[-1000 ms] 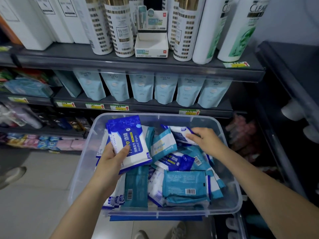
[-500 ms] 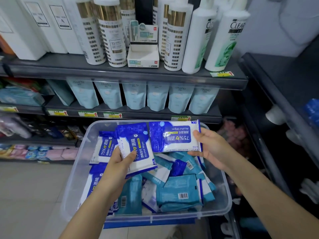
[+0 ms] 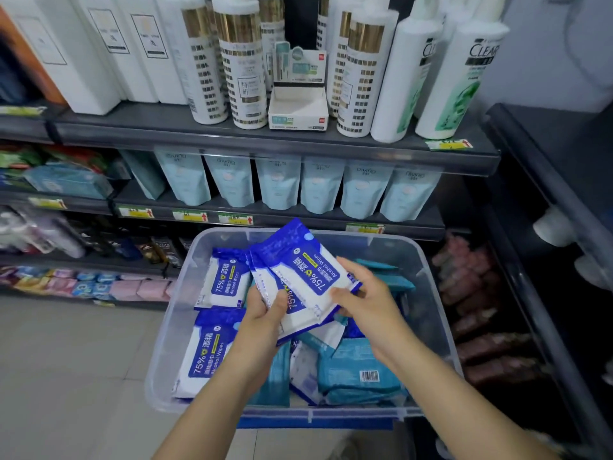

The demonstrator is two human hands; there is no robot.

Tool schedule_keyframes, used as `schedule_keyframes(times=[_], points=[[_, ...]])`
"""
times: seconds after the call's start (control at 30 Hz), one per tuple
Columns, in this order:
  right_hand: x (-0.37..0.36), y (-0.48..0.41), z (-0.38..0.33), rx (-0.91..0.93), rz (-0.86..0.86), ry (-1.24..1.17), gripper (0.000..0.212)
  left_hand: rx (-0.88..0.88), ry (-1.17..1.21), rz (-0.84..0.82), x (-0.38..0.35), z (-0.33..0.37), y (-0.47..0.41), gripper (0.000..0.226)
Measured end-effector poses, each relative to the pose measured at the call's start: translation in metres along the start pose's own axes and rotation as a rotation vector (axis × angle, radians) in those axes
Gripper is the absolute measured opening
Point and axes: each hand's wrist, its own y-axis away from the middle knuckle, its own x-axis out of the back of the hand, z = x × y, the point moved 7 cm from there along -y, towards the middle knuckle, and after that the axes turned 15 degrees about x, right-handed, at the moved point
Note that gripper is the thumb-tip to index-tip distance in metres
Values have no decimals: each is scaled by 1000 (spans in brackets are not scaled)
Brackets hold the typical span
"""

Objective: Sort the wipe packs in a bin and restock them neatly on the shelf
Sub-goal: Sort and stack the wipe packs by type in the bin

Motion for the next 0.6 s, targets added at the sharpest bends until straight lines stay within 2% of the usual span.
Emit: schedule_keyframes(times=[0.1, 0.2, 0.3, 0.37, 0.43, 0.5, 0.6], points=[[-10, 4, -2, 77, -16, 180, 34, -54, -37, 41, 0, 3, 2, 21], [-17, 5, -5, 88, -40, 293, 29, -50, -17, 76, 4, 6, 1, 33], [-24, 0, -11, 107, -156, 386, 34, -11, 17, 66, 9, 7, -3, 30], [-28, -4, -15, 128, -246, 390, 30, -31, -13, 59, 12, 9, -4, 25], [-23, -12, -14, 132, -276, 427, 27, -39, -9, 90, 21, 12, -6, 33], [-10, -19, 1, 99, -299, 647, 36, -45, 8, 139, 33, 16, -7, 39], [1, -14, 41, -69, -419, 964, 62, -67, 52, 188, 51, 24, -9, 39]])
